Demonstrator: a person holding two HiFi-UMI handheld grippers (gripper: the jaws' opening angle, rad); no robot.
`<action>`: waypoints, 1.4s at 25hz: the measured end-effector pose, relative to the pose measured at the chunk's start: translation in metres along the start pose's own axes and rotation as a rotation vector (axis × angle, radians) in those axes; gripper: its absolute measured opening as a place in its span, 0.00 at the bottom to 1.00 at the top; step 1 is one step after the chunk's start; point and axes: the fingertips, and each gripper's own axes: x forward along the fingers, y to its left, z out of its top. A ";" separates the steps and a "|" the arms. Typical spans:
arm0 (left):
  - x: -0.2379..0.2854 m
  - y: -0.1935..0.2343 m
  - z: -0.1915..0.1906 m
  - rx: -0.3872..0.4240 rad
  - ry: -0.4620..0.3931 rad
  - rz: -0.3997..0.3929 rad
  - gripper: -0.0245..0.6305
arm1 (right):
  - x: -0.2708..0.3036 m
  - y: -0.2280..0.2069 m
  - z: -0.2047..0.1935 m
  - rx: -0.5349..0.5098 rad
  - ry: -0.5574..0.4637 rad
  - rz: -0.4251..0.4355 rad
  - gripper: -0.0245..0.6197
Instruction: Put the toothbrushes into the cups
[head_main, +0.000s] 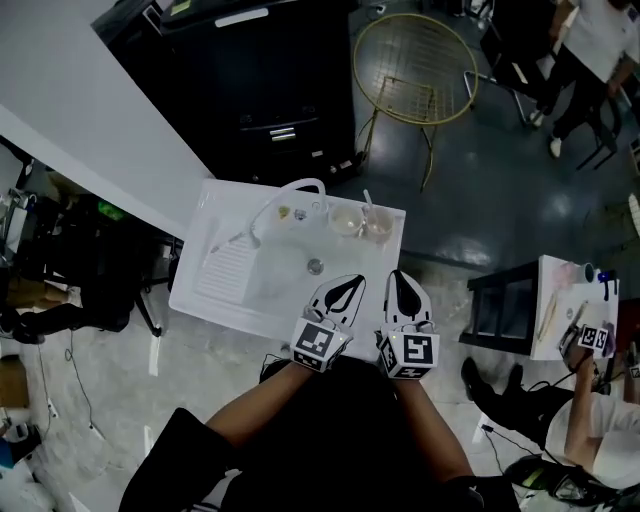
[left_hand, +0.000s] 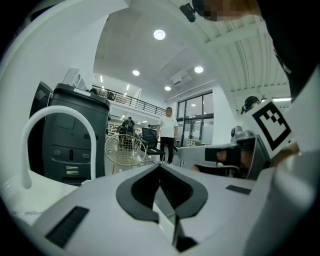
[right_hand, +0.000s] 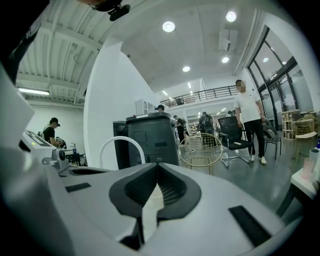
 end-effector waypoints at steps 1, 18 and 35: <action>-0.007 0.006 0.002 0.001 -0.003 0.006 0.06 | 0.000 0.009 0.000 0.003 0.000 0.002 0.07; -0.119 0.097 0.024 0.033 -0.056 0.147 0.06 | 0.031 0.149 0.008 -0.072 0.000 0.107 0.07; -0.229 0.164 0.010 -0.021 -0.117 0.236 0.06 | 0.035 0.272 -0.030 -0.133 0.093 0.212 0.07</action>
